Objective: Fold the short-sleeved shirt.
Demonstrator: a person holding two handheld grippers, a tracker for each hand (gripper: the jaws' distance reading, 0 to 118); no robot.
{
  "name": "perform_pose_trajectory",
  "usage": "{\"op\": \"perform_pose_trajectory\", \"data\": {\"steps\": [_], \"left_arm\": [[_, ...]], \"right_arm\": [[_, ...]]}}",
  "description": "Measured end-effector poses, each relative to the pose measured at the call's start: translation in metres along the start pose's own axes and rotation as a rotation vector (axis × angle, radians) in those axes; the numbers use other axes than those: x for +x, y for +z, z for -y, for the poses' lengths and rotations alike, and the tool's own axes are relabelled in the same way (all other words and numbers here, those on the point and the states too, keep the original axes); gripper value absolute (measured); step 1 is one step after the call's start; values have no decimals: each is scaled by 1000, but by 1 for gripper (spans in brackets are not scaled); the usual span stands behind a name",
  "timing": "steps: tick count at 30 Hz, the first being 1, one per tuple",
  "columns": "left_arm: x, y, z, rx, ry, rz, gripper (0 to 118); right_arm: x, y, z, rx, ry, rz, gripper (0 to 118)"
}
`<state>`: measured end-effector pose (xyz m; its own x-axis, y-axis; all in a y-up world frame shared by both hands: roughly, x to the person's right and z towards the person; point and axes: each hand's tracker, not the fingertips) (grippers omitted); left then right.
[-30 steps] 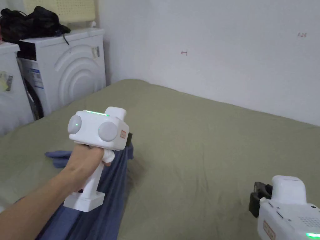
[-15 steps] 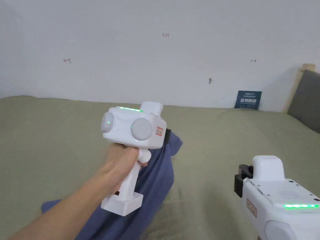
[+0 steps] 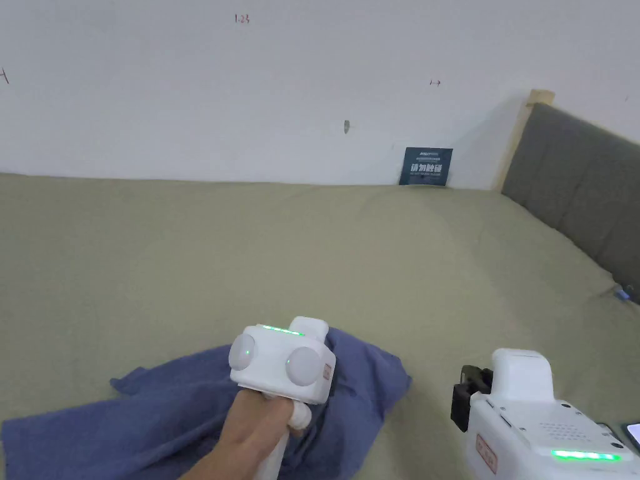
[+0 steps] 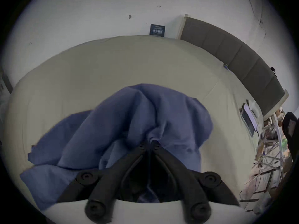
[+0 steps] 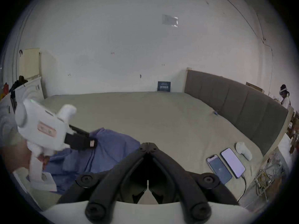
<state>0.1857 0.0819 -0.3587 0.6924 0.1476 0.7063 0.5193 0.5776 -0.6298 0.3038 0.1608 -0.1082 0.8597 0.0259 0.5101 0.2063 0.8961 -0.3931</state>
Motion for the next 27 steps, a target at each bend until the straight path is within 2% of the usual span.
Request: {"op": "perform_pose_trajectory", "data": {"steps": [3, 4, 5, 6, 7, 8, 10, 13, 14, 15, 16, 17, 18, 21, 23, 27], "left_arm": [[0, 2, 8, 4, -3, -1, 1], [-3, 5, 9, 13, -5, 3, 4], [-2, 10, 11, 34, -1, 11, 16], [-4, 15, 12, 63, 7, 23, 46], [-6, 22, 13, 94, 13, 26, 104], [-9, 28, 15, 111, 11, 16, 118], [-9, 55, 26, 154, -3, -23, 111], [-26, 114, 45, 302, -14, -111, 110], [-33, 138, 54, 351, 10, -147, 106], [-40, 160, 64, 388, 29, -173, 96], [-48, 184, 75, 419, 50, -202, 67], [-60, 202, 88, 441, 74, -233, 29], [-69, 222, 100, 458, 96, -264, 0], [-97, 275, 142, 551, 199, -423, 0], [-115, 305, 167, 562, 228, -422, 0], [-133, 341, 206, 568, 236, -513, 0]], "right_arm": [[-5, -11, 6, -18, 11, -3, 0], [-7, -13, 7, -24, 13, -9, 0], [-9, -14, 9, -27, 16, -10, 0], [-11, -14, 10, -29, 18, -11, 0], [-13, -13, 10, -31, 18, -14, 0], [-16, -11, 10, -34, 15, -19, 0], [-21, -7, 9, -38, 13, -30, 0], [-33, 4, 7, -30, 12, -47, 0], [-39, 9, 6, -25, 3, -67, 0], [-46, 14, 5, -19, 1, -77, 0], [-54, 21, 5, -10, 1, -87, 0], [-62, 28, 5, 6, 5, -109, 0], [-72, 35, 5, 18, 12, -131, 0], [-96, 55, 7, 65, 40, -182, 0], [-111, 68, 10, 105, 60, -205, 0], [-130, 85, 18, 162, 94, -219, 0]]}}
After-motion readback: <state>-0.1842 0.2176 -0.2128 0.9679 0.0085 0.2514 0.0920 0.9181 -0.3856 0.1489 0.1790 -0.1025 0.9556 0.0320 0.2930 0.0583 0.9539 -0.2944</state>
